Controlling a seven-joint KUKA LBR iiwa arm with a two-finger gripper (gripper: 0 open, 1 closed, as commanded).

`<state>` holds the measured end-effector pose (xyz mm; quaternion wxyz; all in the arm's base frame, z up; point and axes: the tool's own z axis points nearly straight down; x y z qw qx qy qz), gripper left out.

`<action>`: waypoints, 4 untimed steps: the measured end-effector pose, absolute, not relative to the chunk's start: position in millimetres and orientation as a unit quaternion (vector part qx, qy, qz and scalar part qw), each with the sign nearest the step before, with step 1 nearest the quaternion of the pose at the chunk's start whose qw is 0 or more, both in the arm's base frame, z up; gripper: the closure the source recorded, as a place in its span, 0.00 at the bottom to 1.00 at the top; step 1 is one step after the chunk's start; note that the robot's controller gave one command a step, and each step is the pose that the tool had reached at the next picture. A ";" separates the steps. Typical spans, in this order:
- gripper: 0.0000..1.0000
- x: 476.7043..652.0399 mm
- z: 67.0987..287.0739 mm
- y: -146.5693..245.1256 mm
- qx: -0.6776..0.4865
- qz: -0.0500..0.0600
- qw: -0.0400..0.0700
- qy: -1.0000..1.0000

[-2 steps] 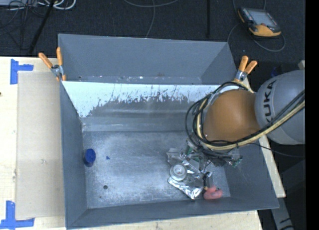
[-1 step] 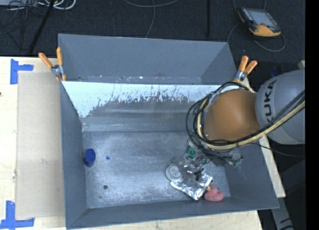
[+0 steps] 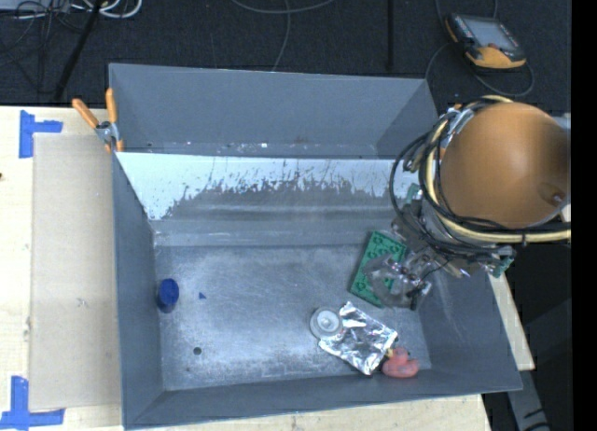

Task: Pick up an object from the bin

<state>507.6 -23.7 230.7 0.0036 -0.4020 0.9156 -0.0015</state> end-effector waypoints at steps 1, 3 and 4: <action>0.00 506.5 226.4 -24.2 -0.401 0.001 0.000 0.916; 0.00 618.4 135.7 -54.4 -0.592 0.000 0.002 0.806; 0.00 618.8 66.9 -87.2 -0.642 0.003 -0.002 0.767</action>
Offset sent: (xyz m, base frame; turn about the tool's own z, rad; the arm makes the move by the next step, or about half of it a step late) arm 0.0000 0.0000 0.0000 0.0000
